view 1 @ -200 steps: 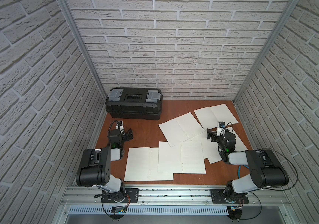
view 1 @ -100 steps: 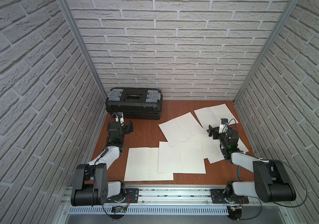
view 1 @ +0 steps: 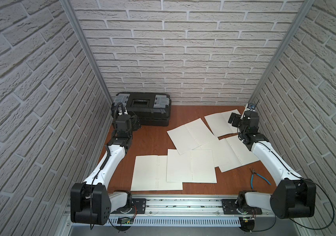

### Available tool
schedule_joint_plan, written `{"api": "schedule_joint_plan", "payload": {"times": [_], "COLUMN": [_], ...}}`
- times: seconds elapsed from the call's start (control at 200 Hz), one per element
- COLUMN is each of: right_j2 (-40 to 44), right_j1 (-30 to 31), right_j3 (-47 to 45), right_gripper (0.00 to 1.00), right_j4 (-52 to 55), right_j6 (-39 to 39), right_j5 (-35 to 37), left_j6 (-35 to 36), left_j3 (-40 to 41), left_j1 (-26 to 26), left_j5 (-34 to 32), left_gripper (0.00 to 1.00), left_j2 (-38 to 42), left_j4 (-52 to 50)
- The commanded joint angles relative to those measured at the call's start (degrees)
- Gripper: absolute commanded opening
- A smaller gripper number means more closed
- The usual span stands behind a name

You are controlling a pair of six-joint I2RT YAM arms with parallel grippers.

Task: Close the notebook
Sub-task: Close the notebook at the center of the board.

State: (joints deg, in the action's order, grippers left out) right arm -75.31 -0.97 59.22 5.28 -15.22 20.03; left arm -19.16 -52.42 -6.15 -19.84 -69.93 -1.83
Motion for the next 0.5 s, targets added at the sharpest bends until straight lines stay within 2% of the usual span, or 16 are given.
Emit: {"api": "schedule_joint_plan", "payload": {"times": [0.0, 0.12, 0.245, 0.35, 0.495], "right_j2": [-3.9, -9.2, -13.7, -14.6, -13.4], "right_j1": [0.7, 1.1, 1.8, 2.4, 2.8], "right_j3": [6.0, 13.5, 19.1, 19.0, 15.2], "right_gripper": [0.99, 0.99, 0.99, 0.99, 0.99], "right_j4": [16.9, 23.8, 29.8, 29.4, 24.0], "right_j6": [-4.6, -4.8, -5.8, -6.7, -7.3], "right_j5": [5.1, 5.8, 6.2, 4.9, 2.8], "left_j6": [-6.8, -10.8, -15.4, -16.5, -15.2], "left_j3": [-4.6, -7.5, -9.1, -12.0, -12.8], "left_j1": [-0.5, -2.0, -3.2, -3.7, -6.1], "left_j5": [-4.7, -3.9, 0.0, 3.2, 2.9], "left_gripper": [0.98, 0.98, 0.98, 0.98, 0.98], "left_j2": [-0.6, -3.2, -5.2, -7.8, -9.2], "left_j4": [-7.9, -11.2, -13.0, -16.1, -17.2]}}
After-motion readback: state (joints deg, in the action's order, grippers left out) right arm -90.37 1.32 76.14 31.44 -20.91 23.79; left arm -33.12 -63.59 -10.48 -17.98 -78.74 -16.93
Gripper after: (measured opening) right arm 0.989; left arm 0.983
